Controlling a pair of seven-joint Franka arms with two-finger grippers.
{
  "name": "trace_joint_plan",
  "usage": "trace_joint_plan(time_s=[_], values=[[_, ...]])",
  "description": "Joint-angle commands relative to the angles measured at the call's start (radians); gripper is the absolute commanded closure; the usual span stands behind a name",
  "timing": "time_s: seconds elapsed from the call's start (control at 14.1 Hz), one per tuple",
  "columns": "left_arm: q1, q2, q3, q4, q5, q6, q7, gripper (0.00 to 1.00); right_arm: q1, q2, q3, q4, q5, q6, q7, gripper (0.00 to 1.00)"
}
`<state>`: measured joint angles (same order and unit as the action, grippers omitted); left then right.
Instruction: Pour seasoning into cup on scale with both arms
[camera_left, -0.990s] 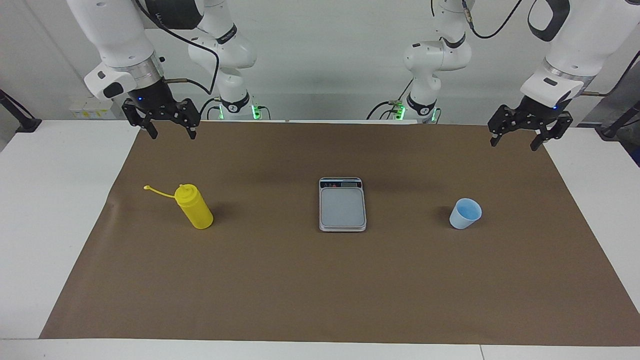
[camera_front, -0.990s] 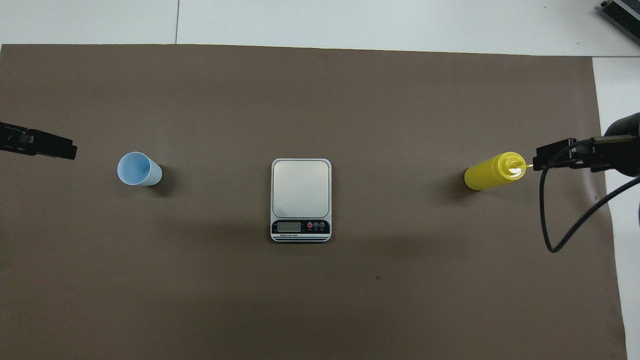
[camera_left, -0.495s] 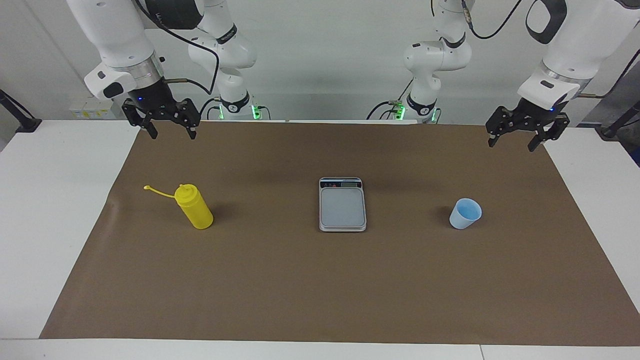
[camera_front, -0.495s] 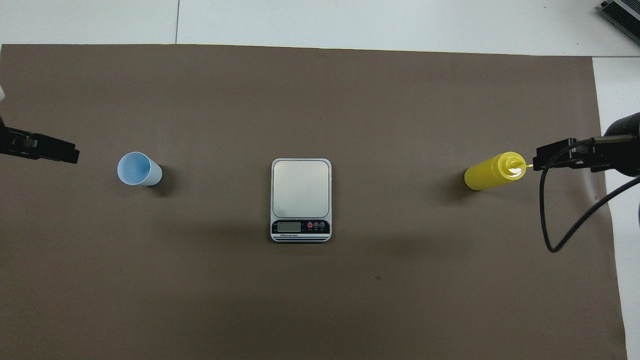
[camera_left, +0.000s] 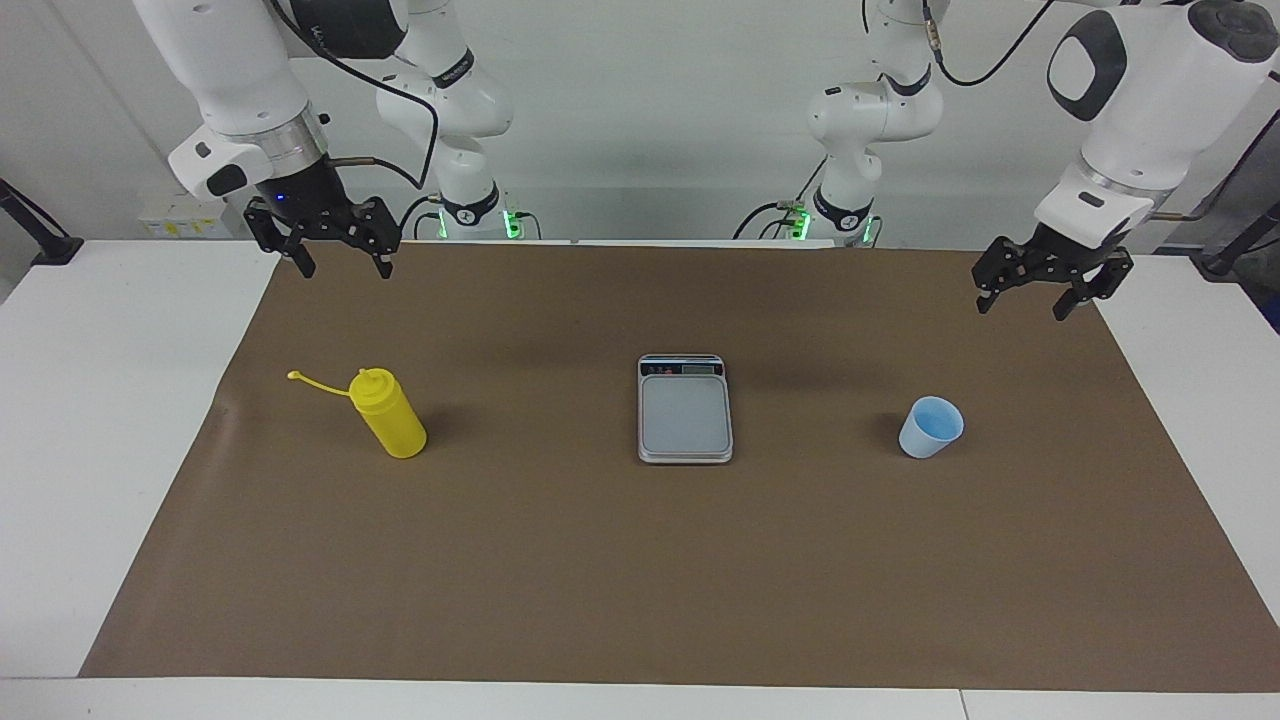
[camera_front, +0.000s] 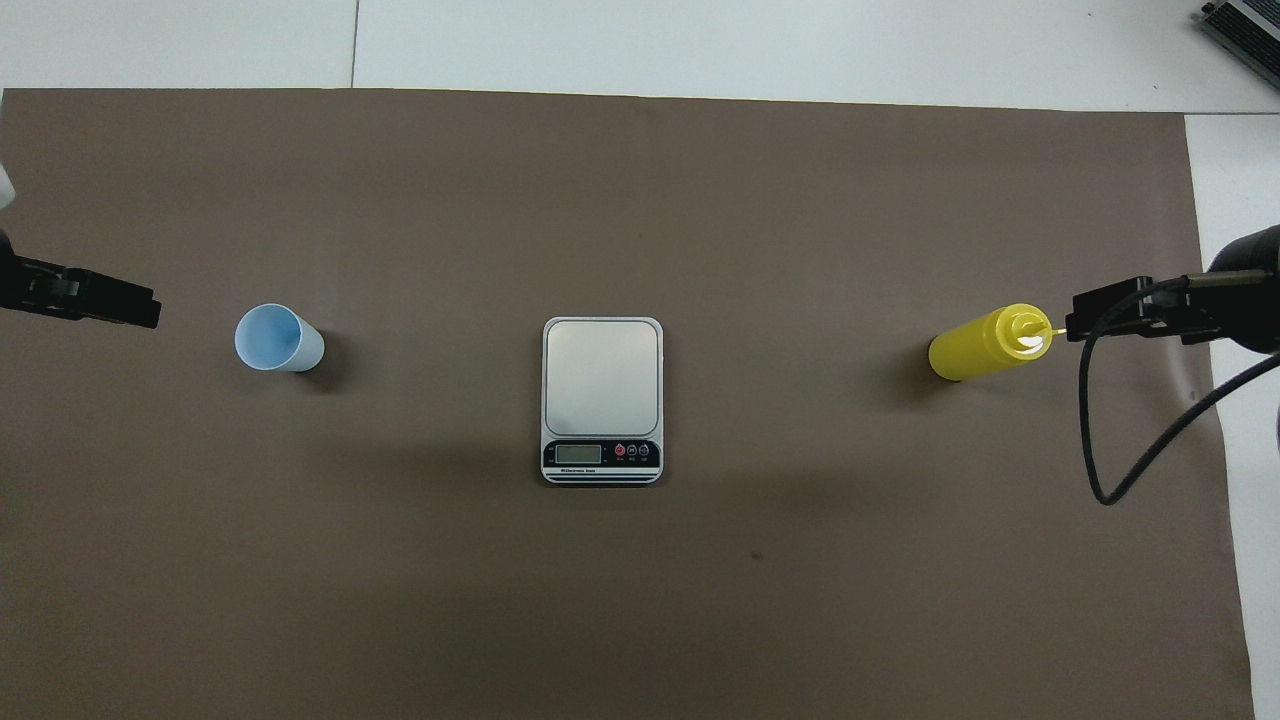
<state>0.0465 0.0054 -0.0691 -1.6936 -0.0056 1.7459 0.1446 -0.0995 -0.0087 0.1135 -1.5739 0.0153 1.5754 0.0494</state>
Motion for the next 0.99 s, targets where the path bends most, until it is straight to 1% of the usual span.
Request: trace_joint_plan(time_s=[0.0, 0.14, 0.21, 0.35, 0.49, 0.64, 0.78, 0.92], values=[[0.051, 0.013, -0.008, -0.101, 0.016, 0.142, -0.013, 0.00, -0.012, -0.027, 0.006, -0.032, 0.012, 0.014, 0.010, 0.00], [0.061, 0.074, -0.006, -0.139, 0.015, 0.237, -0.029, 0.00, -0.012, -0.027, 0.006, -0.032, 0.012, 0.014, 0.009, 0.00], [0.061, 0.096, -0.008, -0.158, 0.015, 0.274, -0.090, 0.00, -0.013, -0.027, 0.006, -0.032, 0.012, 0.014, 0.009, 0.00], [0.061, 0.091, -0.008, -0.239, 0.010, 0.380, -0.160, 0.00, -0.013, -0.027, 0.006, -0.032, 0.012, 0.014, 0.010, 0.00], [0.061, 0.097, -0.008, -0.274, 0.010, 0.397, -0.193, 0.00, -0.011, -0.027, 0.006, -0.032, 0.012, 0.014, 0.009, 0.00], [0.047, 0.102, -0.011, -0.323, 0.007, 0.440, -0.284, 0.00, -0.013, -0.027, 0.006, -0.032, 0.012, 0.014, 0.009, 0.00], [0.046, 0.103, -0.011, -0.354, -0.039, 0.460, -0.312, 0.00, -0.013, -0.027, 0.006, -0.032, 0.012, 0.014, 0.009, 0.00], [0.046, 0.143, -0.009, -0.354, -0.059, 0.504, -0.315, 0.00, -0.013, -0.025, 0.006, -0.032, 0.012, 0.014, 0.009, 0.00]])
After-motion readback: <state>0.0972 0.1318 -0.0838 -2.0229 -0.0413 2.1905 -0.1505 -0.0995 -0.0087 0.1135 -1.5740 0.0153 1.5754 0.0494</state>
